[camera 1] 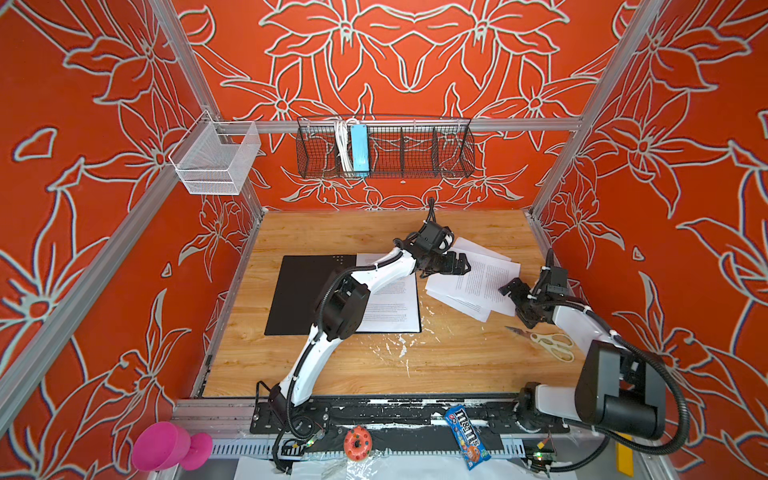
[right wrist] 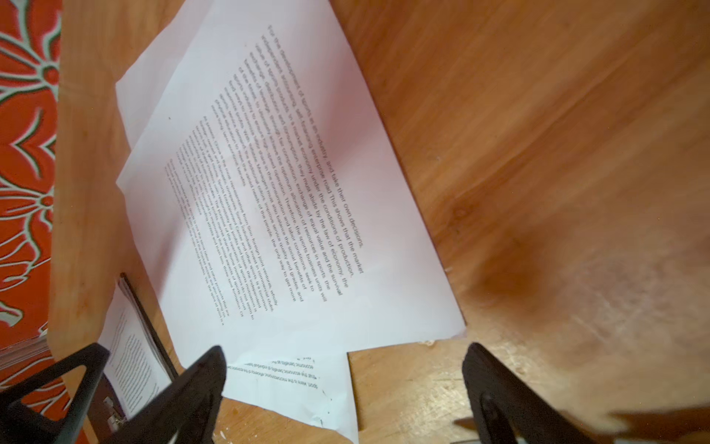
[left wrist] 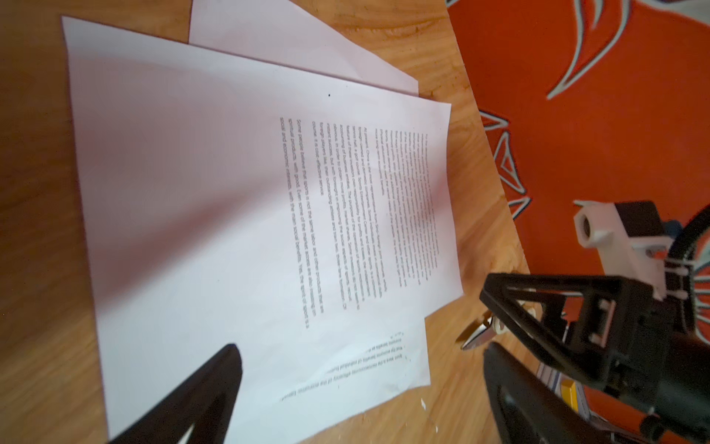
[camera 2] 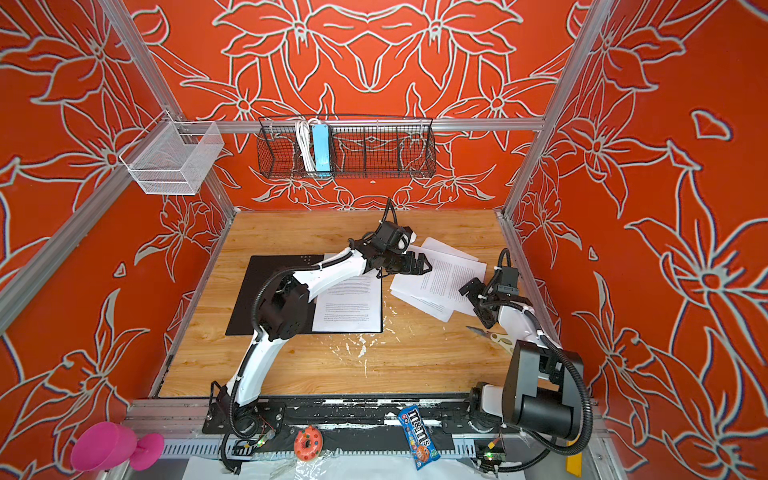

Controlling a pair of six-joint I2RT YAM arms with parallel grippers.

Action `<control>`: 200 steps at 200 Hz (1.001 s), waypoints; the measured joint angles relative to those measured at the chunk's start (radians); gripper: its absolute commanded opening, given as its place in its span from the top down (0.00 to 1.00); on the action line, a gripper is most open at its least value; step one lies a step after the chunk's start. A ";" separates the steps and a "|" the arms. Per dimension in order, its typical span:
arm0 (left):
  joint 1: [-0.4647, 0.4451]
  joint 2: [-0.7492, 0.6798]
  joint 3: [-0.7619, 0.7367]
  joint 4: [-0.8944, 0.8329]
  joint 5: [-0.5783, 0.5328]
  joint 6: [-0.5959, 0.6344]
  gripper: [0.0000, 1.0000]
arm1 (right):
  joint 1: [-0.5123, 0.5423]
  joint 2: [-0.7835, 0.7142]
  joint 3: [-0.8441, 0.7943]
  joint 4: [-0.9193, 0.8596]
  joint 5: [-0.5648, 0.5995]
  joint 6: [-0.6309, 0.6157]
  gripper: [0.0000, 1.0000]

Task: Put the files into the folder

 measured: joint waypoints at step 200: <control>-0.016 0.171 0.144 -0.084 0.019 0.016 0.02 | -0.007 0.123 0.025 0.011 -0.042 -0.015 0.03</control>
